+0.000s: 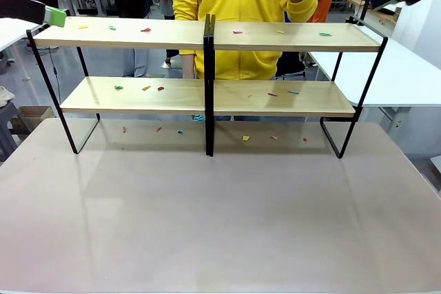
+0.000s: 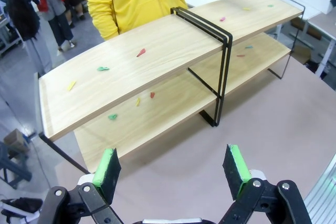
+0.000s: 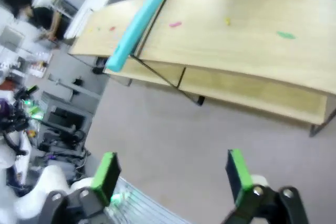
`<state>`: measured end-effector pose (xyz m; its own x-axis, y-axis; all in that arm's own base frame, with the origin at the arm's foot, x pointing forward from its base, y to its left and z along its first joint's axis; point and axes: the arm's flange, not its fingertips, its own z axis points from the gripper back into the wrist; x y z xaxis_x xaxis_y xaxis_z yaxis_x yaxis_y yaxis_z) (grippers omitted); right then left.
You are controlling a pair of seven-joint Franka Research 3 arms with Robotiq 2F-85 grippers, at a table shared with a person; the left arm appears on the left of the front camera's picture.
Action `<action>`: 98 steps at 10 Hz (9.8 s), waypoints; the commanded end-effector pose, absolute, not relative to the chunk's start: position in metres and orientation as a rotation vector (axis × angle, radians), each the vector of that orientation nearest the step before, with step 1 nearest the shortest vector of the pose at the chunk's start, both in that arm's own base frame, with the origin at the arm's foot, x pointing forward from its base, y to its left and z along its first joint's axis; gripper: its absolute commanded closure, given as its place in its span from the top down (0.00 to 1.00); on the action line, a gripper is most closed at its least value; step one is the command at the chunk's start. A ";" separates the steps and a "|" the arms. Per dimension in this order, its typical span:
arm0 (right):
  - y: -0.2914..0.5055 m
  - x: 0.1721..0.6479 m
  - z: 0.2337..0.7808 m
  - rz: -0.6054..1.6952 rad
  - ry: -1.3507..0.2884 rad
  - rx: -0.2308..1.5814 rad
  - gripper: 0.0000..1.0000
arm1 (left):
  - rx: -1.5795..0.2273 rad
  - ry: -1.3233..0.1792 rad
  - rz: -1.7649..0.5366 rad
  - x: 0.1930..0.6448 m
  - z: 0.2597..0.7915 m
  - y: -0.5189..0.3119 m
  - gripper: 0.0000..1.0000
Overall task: Clean the shelves.
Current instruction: Pick up the Duster when the human hands it over, then clean a randomly selected level of the Shelf with the Duster.
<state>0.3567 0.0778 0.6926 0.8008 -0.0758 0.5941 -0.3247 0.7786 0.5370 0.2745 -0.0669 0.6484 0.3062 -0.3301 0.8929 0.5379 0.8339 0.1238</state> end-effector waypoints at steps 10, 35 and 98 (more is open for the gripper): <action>0.096 0.524 0.698 -0.285 -0.301 1.182 1.00 | -0.223 -1.129 -0.572 0.275 0.648 -0.067 1.00; -0.093 0.161 0.683 0.762 -0.640 0.659 0.00 | -0.223 -1.129 -0.572 0.275 0.648 -0.067 1.00; 0.456 0.444 0.336 0.239 -0.289 0.238 0.00 | -0.223 -1.129 -0.572 0.275 0.648 -0.067 1.00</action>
<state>0.4351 0.4531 0.3314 0.9275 0.1831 0.3260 -0.2498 0.9522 0.1759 0.2754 -0.0666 0.6504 0.3047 -0.3265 0.8947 0.5403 0.8329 0.1199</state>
